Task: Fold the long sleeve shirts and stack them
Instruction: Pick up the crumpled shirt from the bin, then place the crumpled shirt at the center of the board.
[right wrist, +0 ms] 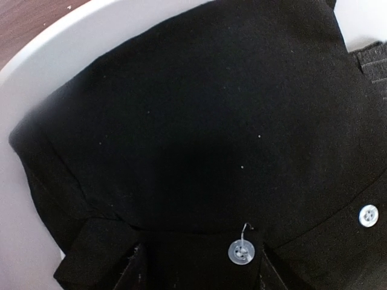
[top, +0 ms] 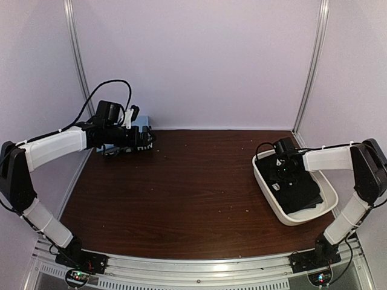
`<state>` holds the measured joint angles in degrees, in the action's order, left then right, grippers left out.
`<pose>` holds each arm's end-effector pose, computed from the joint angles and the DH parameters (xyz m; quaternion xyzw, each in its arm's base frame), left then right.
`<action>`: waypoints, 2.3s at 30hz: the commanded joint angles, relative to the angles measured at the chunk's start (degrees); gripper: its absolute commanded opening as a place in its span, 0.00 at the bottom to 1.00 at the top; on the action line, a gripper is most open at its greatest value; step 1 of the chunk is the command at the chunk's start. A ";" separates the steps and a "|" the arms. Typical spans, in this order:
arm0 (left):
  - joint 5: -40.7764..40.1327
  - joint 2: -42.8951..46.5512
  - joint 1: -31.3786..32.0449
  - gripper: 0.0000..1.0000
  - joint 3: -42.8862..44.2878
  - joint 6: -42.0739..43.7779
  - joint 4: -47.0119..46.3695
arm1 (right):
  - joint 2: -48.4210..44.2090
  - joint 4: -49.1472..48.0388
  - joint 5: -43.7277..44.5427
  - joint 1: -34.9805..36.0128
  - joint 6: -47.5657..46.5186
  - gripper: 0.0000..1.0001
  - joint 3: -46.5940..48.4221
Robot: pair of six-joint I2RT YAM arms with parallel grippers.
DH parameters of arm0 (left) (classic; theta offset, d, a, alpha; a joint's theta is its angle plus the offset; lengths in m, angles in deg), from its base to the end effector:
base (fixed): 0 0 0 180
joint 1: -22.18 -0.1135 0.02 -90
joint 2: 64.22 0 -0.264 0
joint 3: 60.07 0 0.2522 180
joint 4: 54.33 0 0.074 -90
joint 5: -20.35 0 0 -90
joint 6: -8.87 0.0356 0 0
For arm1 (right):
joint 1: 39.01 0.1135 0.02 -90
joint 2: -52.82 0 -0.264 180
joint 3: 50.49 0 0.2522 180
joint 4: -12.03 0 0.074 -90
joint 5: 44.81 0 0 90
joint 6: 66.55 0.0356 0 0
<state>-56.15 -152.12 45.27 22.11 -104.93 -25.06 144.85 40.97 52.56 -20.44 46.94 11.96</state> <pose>0.3189 -0.1450 0.2899 0.0488 0.8811 -0.2781 0.3793 0.2913 0.0930 0.1596 0.0586 0.9589 0.0394 0.2749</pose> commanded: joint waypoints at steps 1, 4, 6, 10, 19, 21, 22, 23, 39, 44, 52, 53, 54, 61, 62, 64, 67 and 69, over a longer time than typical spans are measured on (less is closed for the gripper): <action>-0.13 1.54 0.11 0.98 0.66 -0.30 -0.98 | -2.86 1.60 0.77 0.24 0.45 0.48 1.24; -0.17 1.65 0.11 0.98 0.63 -0.43 -0.93 | -4.48 3.07 1.48 0.26 0.04 0.31 2.61; -0.58 1.83 0.11 0.97 0.57 -0.60 -1.01 | -5.65 3.80 1.84 0.28 -0.14 0.24 3.38; -1.21 2.26 0.16 0.98 0.75 -0.69 -1.20 | -8.00 4.75 1.89 0.24 -0.47 0.10 4.91; -1.39 2.84 0.11 0.98 0.67 -0.56 -1.75 | -14.01 6.29 1.37 0.26 -1.00 0.00 7.93; -1.19 3.04 0.11 0.98 0.66 -0.55 -2.03 | -15.31 6.92 1.24 0.24 -1.30 0.00 9.11; -1.11 3.03 0.11 0.98 0.61 -0.55 -2.11 | -16.00 7.29 1.16 0.25 -1.48 0.00 9.73; -1.06 3.15 0.11 0.98 0.53 -0.60 -2.28 | -16.62 7.72 0.97 0.24 -1.67 0.00 10.55; 2.99 5.62 0.16 0.98 -0.91 0.04 -5.67 | -20.40 11.77 -15.98 1.92 -8.00 0.00 31.95; 3.87 5.94 0.14 0.98 -1.10 -0.14 -6.82 | -17.96 11.74 -22.70 5.54 -8.41 0.00 44.33; 4.64 7.14 0.11 0.98 -2.43 -1.34 -9.09 | -10.27 7.30 -30.17 15.70 -5.95 0.00 66.12; 4.68 7.26 0.11 0.98 -2.61 -1.42 -9.31 | -9.33 5.92 -30.63 17.24 -5.27 0.00 67.91; 4.76 7.56 0.11 0.98 -2.78 -1.43 -9.56 | -8.53 4.28 -31.00 18.59 -4.70 0.00 69.63; 3.67 9.02 0.11 0.98 -3.53 -0.93 -9.88 | -2.79 -8.35 -35.98 24.90 2.10 0.00 73.79; 3.57 9.04 0.11 0.98 -3.63 -0.91 -9.88 | -1.76 -9.44 -37.22 24.93 3.29 0.00 73.63; 3.47 8.94 0.11 0.98 -3.80 -0.81 -9.81 | 0.04 -9.55 -38.86 24.79 4.46 0.00 72.92; 3.12 8.96 0.16 0.98 -4.35 -0.78 -9.74 | 0.24 -10.70 -39.50 23.07 5.44 0.00 66.43; 2.64 8.91 0.12 0.98 -4.67 -0.89 -9.55 | -0.49 -14.48 -42.24 19.92 8.36 0.00 59.27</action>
<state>-52.70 -144.40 45.27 18.57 -105.91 -31.99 144.78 33.36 15.10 3.45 50.07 79.94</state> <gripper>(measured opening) 0.976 0.009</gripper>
